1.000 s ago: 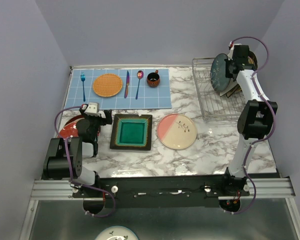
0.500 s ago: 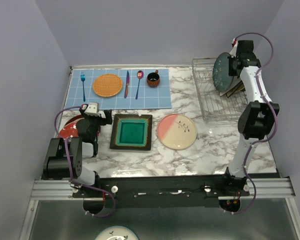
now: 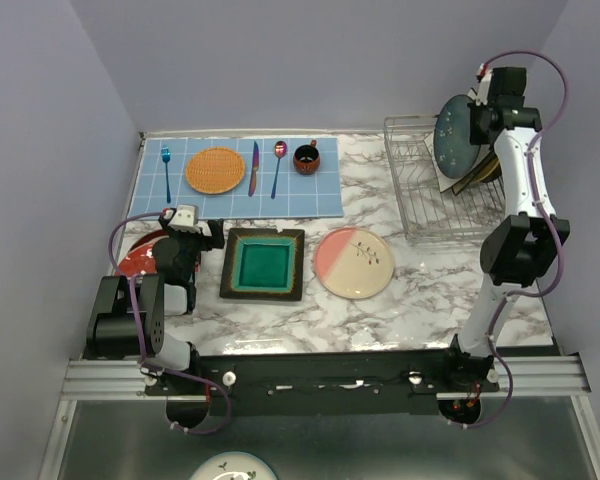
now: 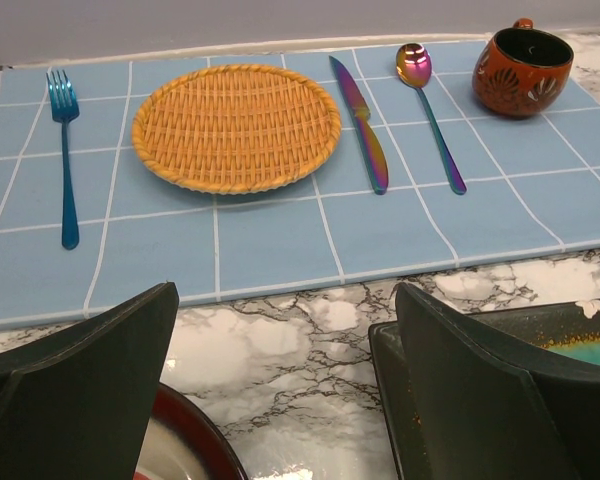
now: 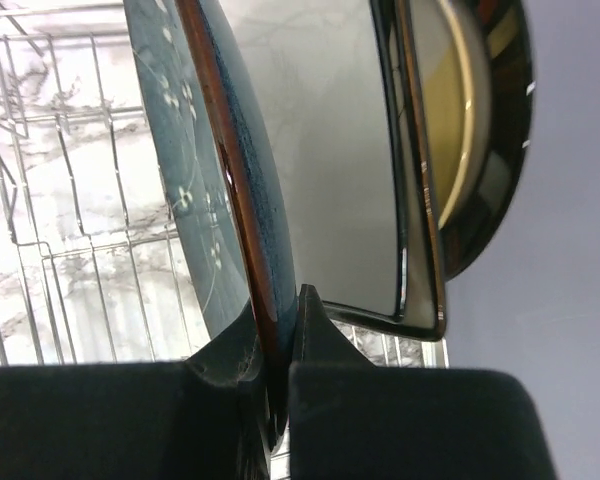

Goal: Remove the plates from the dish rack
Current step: Unload the plate from the dish rack.

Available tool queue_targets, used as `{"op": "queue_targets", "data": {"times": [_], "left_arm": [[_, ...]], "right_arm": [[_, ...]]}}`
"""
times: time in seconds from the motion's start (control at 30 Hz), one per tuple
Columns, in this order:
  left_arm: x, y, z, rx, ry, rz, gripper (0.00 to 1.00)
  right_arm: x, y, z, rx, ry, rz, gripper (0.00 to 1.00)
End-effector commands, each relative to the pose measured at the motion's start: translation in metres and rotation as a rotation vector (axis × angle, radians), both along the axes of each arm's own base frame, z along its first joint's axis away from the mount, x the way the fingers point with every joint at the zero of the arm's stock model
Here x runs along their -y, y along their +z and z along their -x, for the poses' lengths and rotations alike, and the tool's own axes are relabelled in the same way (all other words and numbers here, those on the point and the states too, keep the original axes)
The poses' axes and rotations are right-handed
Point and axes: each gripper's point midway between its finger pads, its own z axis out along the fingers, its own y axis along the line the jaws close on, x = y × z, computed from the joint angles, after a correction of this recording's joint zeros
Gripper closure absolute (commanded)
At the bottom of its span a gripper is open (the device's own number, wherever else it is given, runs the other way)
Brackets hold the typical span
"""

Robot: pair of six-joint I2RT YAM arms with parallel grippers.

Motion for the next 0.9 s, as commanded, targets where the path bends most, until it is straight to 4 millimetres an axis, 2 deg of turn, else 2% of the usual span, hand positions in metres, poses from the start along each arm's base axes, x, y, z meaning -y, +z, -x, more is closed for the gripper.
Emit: {"op": "queue_targets", "data": {"times": [0.0, 0.13, 0.3, 0.4, 0.5, 0.63, 0.73, 0.87], "left_arm": [[-0.002, 0.005, -0.002, 0.021, 0.019, -0.014, 0.01], [-0.003, 0.006, -0.002, 0.024, 0.019, -0.015, 0.01], [-0.003, 0.005, -0.002, 0.022, 0.021, -0.015, 0.01], [-0.003, 0.006, -0.002, 0.024, 0.021, -0.015, 0.01], [-0.002, 0.006, -0.002, 0.024, 0.019, -0.015, 0.01], [-0.003, 0.006, -0.003, 0.026, 0.021, -0.017, 0.01], [-0.002, 0.005, -0.002, 0.021, 0.019, -0.015, 0.01], [-0.003, 0.005, -0.002, 0.022, 0.021, -0.015, 0.01]], "right_arm": [[-0.058, 0.126, 0.007, 0.305, 0.202, -0.125, 0.99], [-0.065, 0.154, 0.024, 0.351, 0.233, -0.132, 0.99], [-0.071, 0.169, 0.04, 0.38, 0.263, -0.139, 0.99], [-0.082, 0.177, 0.053, 0.398, 0.311, -0.168, 0.99], [-0.102, 0.18, 0.066, 0.392, 0.41, -0.228, 0.99], [-0.139, 0.166, 0.084, 0.308, 0.581, -0.372, 0.99], [-0.157, 0.148, 0.095, 0.237, 0.674, -0.457, 0.99], [-0.171, 0.118, 0.102, 0.139, 0.742, -0.548, 0.99]]}}
